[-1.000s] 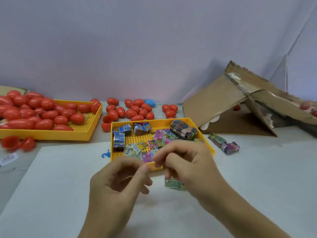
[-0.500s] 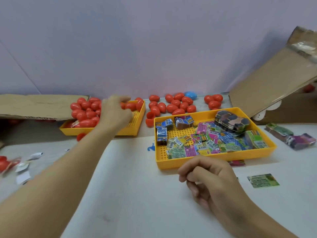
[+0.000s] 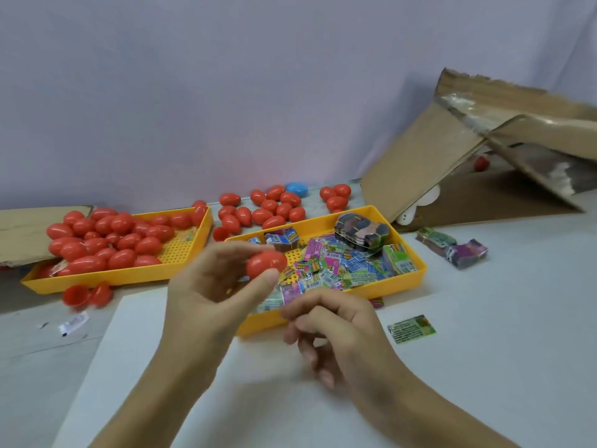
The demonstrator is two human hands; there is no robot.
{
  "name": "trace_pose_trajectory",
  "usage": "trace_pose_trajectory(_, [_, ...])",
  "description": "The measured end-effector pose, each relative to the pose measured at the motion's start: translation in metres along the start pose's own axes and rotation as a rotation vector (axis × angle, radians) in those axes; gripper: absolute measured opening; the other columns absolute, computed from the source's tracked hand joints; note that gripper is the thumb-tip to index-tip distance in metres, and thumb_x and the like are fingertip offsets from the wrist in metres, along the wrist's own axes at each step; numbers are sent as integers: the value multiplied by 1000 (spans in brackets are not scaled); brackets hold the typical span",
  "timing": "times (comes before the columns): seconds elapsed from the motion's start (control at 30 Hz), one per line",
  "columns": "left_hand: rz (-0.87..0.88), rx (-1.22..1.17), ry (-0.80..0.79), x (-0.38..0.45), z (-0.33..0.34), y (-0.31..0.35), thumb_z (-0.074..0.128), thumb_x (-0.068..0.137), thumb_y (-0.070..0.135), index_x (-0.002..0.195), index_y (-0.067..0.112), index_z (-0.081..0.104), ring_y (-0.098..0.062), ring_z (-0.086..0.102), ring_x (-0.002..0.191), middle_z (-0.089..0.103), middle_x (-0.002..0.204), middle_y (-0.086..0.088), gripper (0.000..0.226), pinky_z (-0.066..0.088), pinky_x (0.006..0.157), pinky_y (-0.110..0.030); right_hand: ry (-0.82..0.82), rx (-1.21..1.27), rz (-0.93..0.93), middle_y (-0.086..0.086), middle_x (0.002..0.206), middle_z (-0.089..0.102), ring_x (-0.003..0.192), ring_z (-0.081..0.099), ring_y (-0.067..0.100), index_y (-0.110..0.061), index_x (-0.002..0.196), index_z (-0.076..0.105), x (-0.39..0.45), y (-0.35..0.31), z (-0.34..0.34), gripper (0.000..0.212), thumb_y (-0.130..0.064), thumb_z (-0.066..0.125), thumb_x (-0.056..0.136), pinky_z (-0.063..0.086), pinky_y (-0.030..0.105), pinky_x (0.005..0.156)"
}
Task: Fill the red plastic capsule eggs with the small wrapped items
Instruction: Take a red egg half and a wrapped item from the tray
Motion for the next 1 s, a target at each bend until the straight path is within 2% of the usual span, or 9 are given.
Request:
trace_pose_trajectory(0.03, [-35, -113, 4, -21, 9, -3, 90, 63, 28, 98, 23, 77, -22, 74, 95, 76, 102, -8, 38, 57, 77, -23, 26, 9, 7, 12, 65, 63, 44, 44, 14, -15, 68, 71, -1, -2, -5, 16, -22, 59, 77, 29, 18, 36])
trace_pose_trajectory(0.1, [-108, -247, 44, -50, 20, -17, 93, 54, 32, 98, 22, 80, -28, 74, 96, 75, 103, -13, 48, 58, 78, -28, 78, -11, 31, 14, 59, 60, 39, 43, 16, -16, 61, 67, -4, -5, -13, 38, -46, 65, 84, 27, 17, 35])
trace_pose_trajectory(0.2, [-110, -193, 33, -59, 27, -20, 89, 54, 26, 97, 27, 81, -22, 75, 89, 76, 99, -11, 44, 58, 75, -25, 97, -140, 74, 11, 53, 58, 37, 43, 16, -15, 58, 65, -9, -6, -14, 58, -64, 49, 85, 27, 17, 35])
trace_pose_trajectory(0.37, [-200, -189, 42, -57, 22, -21, 84, 61, 12, 107, 34, 75, -22, 74, 88, 77, 98, -8, 52, 60, 72, -27, 127, -305, -13, 8, 50, 52, 38, 41, 12, -4, 63, 60, -11, -10, -7, 61, -59, 51, 89, 32, 17, 38])
trace_pose_trajectory(0.47, [-307, -218, 65, -58, 24, -22, 92, 63, 31, 93, 24, 76, -27, 67, 62, 70, 78, -7, 35, 57, 50, -35, 185, -324, -37, 8, 49, 51, 37, 41, 9, -6, 64, 64, -11, -7, -9, 61, -63, 51, 84, 33, 16, 40])
trace_pose_trajectory(0.57, [-414, -279, 51, -58, 26, -23, 61, 75, 59, 75, 10, 72, -27, 54, 41, 59, 60, -17, 51, 46, 36, -28, 180, -421, -88, 3, 48, 53, 38, 42, 4, -12, 62, 64, -14, -4, -8, 58, -62, 49, 88, 33, 12, 42])
trace_pose_trajectory(0.67, [-467, -296, 10, -58, 27, -24, 49, 82, 61, 74, 11, 70, -26, 51, 36, 59, 55, -19, 55, 41, 33, -23, 145, -477, -150, -1, 49, 52, 40, 43, 2, -19, 59, 62, -17, -3, -7, 51, -61, 54, 87, 33, 10, 45])
trace_pose_trajectory(0.83, [-422, -274, 30, -57, 23, -28, 53, 91, 50, 79, 16, 71, -27, 57, 41, 59, 58, -13, 40, 49, 38, -28, -36, -370, -161, -3, 57, 62, 46, 52, 1, -22, 92, 78, -18, -4, 0, 18, -34, 67, 83, 37, 10, 43])
trace_pose_trajectory(1.0, [-342, -380, 96, -59, 21, -25, 73, 78, 33, 81, 14, 73, -30, 74, 66, 73, 78, -11, 19, 59, 55, -31, -67, -380, -158, -2, 83, 71, 60, 56, 10, -33, 118, 72, -18, -3, -7, 42, -20, 75, 78, 46, 18, 51])
Point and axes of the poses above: each hand's wrist, its own x-axis towards the middle knuckle, its own z-axis out of the palm, y = z × x, the point moved 6 cm from there along x, towards the middle knuckle
